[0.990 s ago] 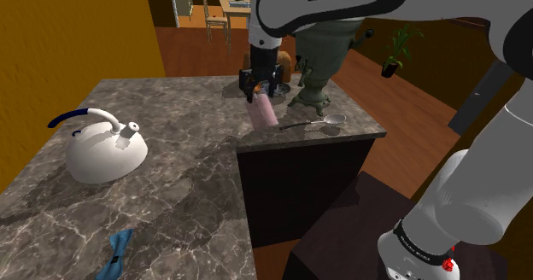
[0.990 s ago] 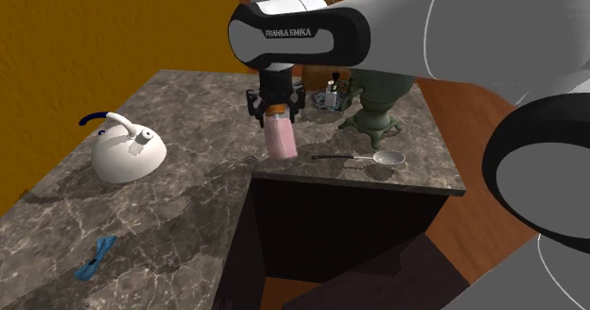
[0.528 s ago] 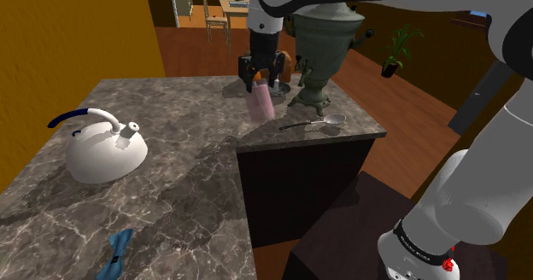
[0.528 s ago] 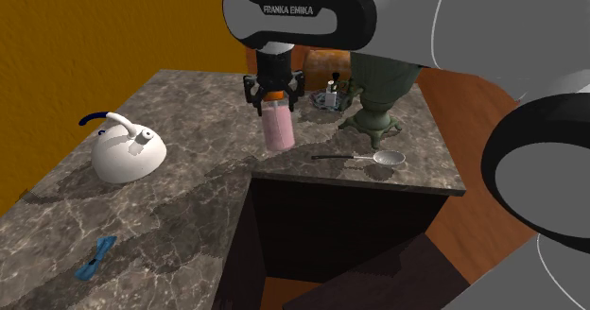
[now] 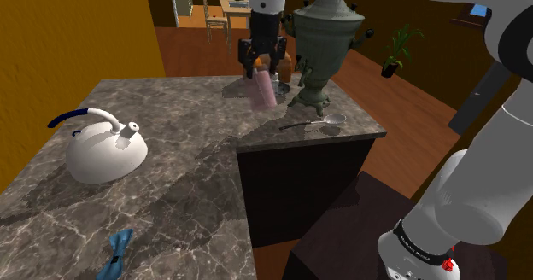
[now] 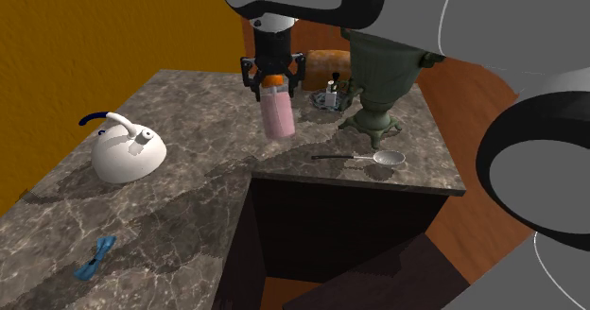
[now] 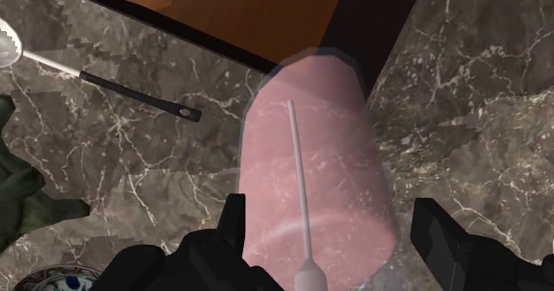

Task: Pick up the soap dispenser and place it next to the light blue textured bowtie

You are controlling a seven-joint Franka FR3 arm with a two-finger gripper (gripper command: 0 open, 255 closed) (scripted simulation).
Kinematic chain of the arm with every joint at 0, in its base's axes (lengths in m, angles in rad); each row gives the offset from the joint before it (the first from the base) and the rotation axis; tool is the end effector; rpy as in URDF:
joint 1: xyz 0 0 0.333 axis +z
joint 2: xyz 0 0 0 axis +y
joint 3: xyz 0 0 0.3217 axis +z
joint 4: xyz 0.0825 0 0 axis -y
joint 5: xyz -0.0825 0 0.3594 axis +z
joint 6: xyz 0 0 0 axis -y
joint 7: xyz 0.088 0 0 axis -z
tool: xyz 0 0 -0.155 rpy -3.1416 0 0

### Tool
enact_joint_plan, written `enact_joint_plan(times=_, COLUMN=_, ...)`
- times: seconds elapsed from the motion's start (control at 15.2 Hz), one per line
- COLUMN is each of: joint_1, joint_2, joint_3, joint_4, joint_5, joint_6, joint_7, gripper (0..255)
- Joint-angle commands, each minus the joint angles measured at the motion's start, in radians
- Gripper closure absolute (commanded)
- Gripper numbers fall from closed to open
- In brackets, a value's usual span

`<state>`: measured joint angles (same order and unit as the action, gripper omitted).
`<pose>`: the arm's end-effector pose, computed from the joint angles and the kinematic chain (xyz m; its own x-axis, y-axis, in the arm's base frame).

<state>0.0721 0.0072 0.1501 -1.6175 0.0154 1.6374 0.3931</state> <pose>0.5244 0.1206 0.5633 0.9852 -0.1710 0.0055 -0.1709 -0.9851 -0.0201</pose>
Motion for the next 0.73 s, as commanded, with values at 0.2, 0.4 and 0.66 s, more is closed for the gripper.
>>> enact_joint_plan(times=0.2, joint_1=0.0, joint_2=0.017, joint_3=0.0, joint_4=0.089, joint_5=-0.003, joint_6=-0.071, joint_7=0.002, gripper=255)
enact_joint_plan(times=0.4, joint_1=0.001, joint_2=0.032, joint_3=0.001, joint_4=0.148, joint_5=-0.005, joint_6=-0.116, joint_7=0.004, gripper=255)
enact_joint_plan(times=0.66, joint_1=0.003, joint_2=0.056, joint_3=0.002, joint_4=0.234, joint_5=-0.009, joint_6=-0.179, joint_7=0.007, gripper=255)
